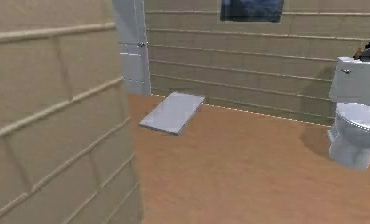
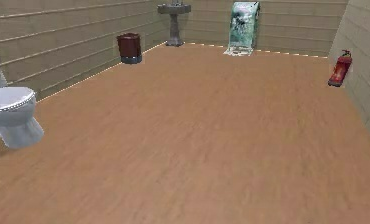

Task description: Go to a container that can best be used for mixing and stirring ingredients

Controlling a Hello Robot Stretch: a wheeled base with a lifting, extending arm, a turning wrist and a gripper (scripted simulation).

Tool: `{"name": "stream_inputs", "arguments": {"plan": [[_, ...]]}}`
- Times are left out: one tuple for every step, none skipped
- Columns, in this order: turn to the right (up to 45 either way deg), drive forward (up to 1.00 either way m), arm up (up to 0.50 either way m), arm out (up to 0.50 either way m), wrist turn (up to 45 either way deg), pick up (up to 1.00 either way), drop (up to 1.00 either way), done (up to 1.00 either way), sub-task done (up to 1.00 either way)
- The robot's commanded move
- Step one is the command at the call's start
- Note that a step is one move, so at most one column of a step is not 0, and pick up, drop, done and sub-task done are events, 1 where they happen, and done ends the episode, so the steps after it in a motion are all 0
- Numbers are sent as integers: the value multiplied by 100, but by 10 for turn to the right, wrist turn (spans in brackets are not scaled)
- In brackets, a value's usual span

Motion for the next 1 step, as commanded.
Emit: {"name": "stream_inputs", "arguments": {"plan": [[150,0,0,0,0,0,0,0,0]]}}
